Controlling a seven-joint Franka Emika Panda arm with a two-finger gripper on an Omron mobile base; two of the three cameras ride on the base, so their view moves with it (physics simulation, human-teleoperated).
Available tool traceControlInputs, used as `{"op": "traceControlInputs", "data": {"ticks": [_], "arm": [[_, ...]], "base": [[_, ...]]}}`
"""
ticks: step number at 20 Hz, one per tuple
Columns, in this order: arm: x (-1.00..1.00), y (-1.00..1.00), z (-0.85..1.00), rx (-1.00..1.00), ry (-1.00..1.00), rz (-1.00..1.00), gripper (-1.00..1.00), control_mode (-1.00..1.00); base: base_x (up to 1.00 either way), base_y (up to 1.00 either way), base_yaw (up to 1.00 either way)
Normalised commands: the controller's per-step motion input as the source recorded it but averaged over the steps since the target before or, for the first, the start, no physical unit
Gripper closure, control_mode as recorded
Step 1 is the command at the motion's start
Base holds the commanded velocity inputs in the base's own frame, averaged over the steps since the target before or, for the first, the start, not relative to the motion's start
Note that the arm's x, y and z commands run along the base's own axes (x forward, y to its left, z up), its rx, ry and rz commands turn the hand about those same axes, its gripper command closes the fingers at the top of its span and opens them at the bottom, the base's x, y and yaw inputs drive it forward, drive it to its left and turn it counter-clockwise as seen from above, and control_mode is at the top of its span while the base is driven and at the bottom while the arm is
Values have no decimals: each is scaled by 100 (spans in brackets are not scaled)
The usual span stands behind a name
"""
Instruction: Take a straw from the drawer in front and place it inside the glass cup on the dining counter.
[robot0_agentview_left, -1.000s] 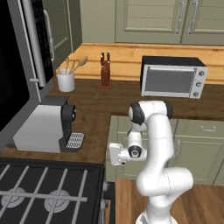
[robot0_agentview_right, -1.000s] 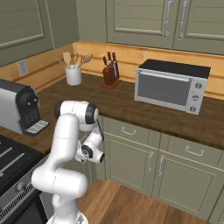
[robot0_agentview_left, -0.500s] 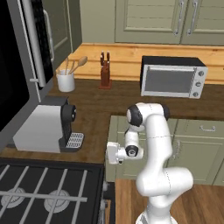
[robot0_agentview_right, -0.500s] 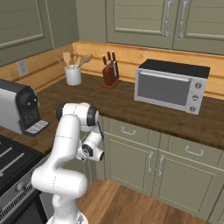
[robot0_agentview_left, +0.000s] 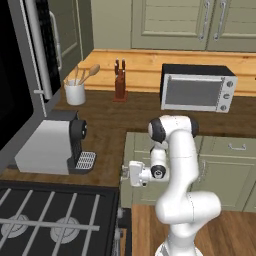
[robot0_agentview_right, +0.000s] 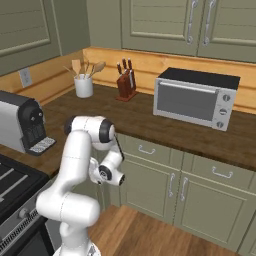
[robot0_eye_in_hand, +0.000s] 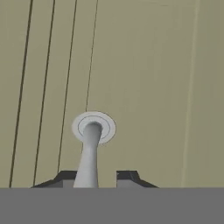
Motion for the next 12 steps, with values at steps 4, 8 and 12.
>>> {"op": "traceControlInputs", "data": {"ticks": [4, 8, 12], "arm": [[-40, -98, 0, 0, -1, -10, 100, -100], [-31, -100, 1, 0, 0, -9, 100, -100], [-21, -100, 0, 0, 0, -6, 100, -100]], "base": [[0, 0, 0], [0, 0, 0], [0, 0, 0]]}}
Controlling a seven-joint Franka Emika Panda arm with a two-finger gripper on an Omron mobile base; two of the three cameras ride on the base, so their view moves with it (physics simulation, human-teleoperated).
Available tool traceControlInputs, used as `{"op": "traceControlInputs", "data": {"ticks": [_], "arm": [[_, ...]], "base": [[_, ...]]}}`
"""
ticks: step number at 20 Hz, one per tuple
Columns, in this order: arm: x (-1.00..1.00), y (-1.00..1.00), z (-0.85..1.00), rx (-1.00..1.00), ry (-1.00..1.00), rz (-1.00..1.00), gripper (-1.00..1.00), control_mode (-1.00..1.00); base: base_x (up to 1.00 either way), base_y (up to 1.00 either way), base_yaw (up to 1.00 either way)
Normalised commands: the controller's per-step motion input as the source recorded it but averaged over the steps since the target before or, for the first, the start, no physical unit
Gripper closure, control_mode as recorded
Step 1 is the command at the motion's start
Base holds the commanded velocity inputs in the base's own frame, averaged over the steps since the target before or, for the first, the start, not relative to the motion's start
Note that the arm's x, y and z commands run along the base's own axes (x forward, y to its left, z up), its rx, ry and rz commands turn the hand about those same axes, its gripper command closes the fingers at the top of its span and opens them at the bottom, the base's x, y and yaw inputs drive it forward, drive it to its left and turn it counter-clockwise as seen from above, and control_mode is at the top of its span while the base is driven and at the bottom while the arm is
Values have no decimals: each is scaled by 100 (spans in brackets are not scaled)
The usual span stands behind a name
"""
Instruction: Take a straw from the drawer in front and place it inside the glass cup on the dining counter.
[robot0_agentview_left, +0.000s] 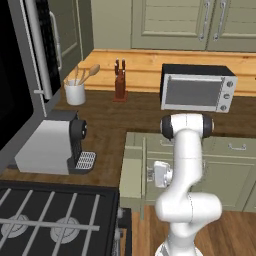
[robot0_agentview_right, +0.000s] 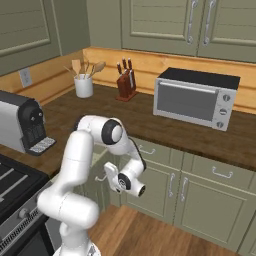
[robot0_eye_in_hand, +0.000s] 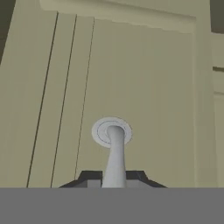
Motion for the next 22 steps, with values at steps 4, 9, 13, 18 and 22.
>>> {"op": "traceControlInputs", "data": {"ticks": [4, 9, 13, 18, 22], "arm": [[-14, -100, 0, 0, 0, -1, 100, -100], [-4, -100, 1, 0, 0, 0, 100, -100], [0, -100, 0, -1, 2, 0, 100, -100], [-4, -93, -9, -8, 8, 0, -100, -100], [-9, -74, -26, -18, 10, 0, -100, -100]], "base": [[0, 0, 0], [0, 0, 0], [0, 0, 0], [0, 0, 0], [0, 0, 0]]}}
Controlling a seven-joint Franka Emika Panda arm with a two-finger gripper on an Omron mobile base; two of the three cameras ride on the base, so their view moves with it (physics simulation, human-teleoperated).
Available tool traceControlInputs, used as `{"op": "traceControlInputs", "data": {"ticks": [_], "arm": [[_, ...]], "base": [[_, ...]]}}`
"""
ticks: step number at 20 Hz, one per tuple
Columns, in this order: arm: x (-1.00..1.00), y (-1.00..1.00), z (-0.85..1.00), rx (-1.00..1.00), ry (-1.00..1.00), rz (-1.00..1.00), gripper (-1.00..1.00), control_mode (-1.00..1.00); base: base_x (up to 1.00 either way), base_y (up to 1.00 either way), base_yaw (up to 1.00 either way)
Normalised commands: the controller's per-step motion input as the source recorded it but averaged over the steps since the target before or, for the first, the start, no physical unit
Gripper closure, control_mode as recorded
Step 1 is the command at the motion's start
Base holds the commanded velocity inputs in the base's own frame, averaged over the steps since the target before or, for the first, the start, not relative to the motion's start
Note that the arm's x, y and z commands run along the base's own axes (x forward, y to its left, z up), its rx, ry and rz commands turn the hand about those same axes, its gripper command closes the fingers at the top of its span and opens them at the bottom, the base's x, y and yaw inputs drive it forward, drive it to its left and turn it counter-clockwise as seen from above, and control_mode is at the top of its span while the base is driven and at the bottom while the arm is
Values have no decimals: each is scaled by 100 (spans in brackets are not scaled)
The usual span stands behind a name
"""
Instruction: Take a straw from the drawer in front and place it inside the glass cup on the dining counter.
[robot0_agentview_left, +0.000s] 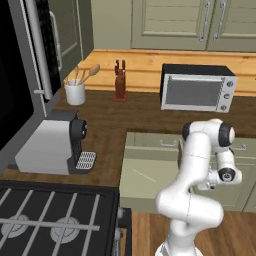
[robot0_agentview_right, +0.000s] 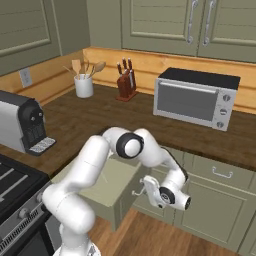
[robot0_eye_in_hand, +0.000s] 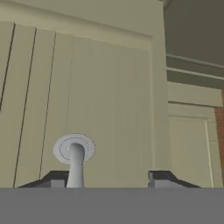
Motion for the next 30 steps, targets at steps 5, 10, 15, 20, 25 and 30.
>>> {"op": "traceControlInputs", "data": {"ticks": [5, 10, 15, 20, 25, 30], "arm": [[-21, -59, 30, -18, 8, 0, -100, -100], [-37, -25, 100, -19, 0, -1, -100, -100], [-48, 19, 100, -22, -3, 0, -100, -100], [-44, 77, 100, -34, -1, 0, -100, -100], [-11, 96, 100, -36, 0, 0, -100, -100], [0, 91, 71, -35, 1, 2, -100, -100]], "base": [[0, 0, 0], [0, 0, 0], [0, 0, 0], [0, 0, 0], [0, 0, 0], [0, 0, 0]]}}
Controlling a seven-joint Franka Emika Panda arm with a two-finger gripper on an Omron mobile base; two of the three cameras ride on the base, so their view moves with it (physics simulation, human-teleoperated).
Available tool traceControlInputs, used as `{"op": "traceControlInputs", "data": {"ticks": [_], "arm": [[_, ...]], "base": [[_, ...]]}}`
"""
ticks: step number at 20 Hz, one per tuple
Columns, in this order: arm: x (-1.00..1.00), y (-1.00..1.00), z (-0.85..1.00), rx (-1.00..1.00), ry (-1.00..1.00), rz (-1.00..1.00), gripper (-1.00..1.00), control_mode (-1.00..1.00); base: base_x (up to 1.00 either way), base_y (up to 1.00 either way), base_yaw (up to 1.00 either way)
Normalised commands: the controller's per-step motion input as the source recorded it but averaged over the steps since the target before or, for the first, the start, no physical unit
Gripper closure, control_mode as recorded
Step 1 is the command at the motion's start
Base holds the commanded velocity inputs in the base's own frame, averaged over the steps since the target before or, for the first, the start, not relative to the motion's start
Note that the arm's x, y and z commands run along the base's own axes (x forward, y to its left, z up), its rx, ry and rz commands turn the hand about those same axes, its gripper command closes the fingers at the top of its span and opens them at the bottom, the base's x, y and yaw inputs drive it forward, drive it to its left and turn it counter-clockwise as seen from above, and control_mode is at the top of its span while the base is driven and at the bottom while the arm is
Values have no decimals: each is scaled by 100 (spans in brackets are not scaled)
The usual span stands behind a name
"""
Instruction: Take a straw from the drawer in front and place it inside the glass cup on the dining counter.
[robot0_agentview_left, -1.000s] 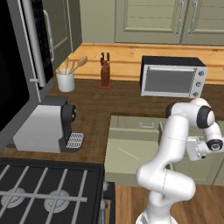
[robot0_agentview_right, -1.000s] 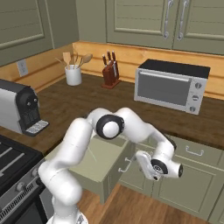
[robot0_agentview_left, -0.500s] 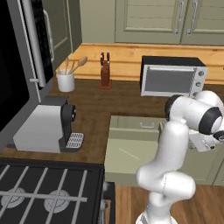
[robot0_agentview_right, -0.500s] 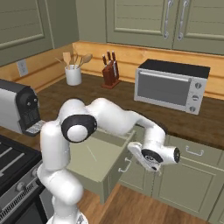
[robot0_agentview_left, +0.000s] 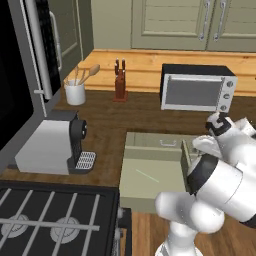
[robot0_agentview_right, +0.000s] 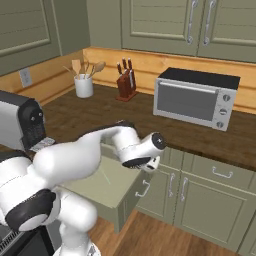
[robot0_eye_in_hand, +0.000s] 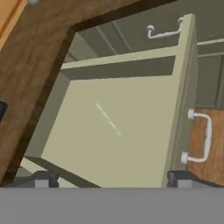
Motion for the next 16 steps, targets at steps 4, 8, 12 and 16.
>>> {"op": "traceControlInputs", "data": {"ticks": [4, 8, 12, 16], "arm": [[26, 89, 11, -31, 9, 3, -100, -100], [45, 56, -1, -23, 6, 2, -100, -100], [52, 33, -13, -14, 4, 0, -100, -100], [55, 15, -24, -16, 3, 0, -100, -100]], "base": [[0, 0, 0], [0, 0, 0], [0, 0, 0], [0, 0, 0]]}}
